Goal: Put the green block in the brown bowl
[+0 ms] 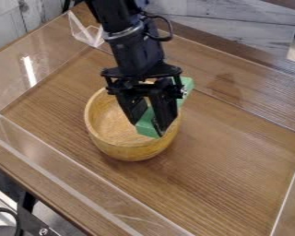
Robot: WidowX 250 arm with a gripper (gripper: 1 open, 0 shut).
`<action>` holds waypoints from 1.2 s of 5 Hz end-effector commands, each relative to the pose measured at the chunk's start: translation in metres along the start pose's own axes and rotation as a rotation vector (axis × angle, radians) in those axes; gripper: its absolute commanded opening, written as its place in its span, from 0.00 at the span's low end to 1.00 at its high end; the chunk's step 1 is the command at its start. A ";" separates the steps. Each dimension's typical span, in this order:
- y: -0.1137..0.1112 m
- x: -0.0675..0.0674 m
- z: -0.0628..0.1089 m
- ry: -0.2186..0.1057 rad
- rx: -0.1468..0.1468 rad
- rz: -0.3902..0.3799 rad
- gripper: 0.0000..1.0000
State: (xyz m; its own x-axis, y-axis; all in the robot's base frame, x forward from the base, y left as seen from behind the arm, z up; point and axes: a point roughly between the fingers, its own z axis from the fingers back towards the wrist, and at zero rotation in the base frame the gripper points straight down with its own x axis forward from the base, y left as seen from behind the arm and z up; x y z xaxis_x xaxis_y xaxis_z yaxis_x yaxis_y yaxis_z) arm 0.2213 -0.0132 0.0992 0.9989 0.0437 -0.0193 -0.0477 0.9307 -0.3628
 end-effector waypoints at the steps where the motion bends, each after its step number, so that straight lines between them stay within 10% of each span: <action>1: 0.000 0.011 0.008 -0.046 0.001 -0.015 0.00; 6: 0.009 0.022 0.003 -0.052 -0.015 -0.014 0.00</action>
State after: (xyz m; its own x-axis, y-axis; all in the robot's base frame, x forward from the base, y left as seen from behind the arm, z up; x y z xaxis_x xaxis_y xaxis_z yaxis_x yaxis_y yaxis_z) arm 0.2314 -0.0075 0.0856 0.9982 0.0513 -0.0304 -0.0590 0.9219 -0.3830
